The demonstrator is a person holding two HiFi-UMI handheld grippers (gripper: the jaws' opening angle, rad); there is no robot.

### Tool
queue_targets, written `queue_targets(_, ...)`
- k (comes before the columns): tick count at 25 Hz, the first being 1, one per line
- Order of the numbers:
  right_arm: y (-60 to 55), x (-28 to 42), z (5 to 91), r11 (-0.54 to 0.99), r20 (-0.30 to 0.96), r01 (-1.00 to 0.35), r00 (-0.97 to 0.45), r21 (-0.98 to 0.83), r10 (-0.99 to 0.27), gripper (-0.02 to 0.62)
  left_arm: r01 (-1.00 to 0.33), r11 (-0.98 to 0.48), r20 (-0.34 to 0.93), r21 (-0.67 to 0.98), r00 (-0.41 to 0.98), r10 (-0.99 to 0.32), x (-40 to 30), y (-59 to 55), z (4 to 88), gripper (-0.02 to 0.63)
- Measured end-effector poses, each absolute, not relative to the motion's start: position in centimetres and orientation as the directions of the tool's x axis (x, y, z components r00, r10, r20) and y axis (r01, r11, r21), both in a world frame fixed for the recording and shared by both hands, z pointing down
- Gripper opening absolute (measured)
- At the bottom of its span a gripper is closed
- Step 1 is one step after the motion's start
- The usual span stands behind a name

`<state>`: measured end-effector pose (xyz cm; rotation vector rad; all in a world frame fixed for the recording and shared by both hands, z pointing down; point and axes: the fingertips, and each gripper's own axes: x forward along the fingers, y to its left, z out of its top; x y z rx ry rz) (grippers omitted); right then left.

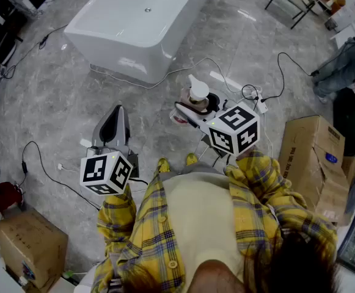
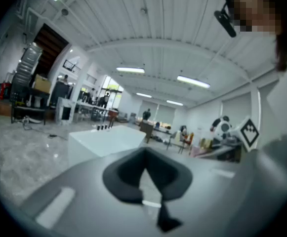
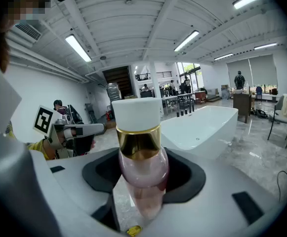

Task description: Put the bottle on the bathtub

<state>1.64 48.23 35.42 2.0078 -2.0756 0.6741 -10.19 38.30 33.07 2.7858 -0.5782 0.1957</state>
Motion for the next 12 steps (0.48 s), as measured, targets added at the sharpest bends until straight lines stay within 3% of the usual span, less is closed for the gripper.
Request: queue_targets(12,47.7,0.7,35.6,-0.043,0.427,-0.975,-0.057,-0.220,-0.902,0.236,-0.407,-0.880,0.211,0.244,0.908,-0.361,-11.7,37.6,33.7,0.008)
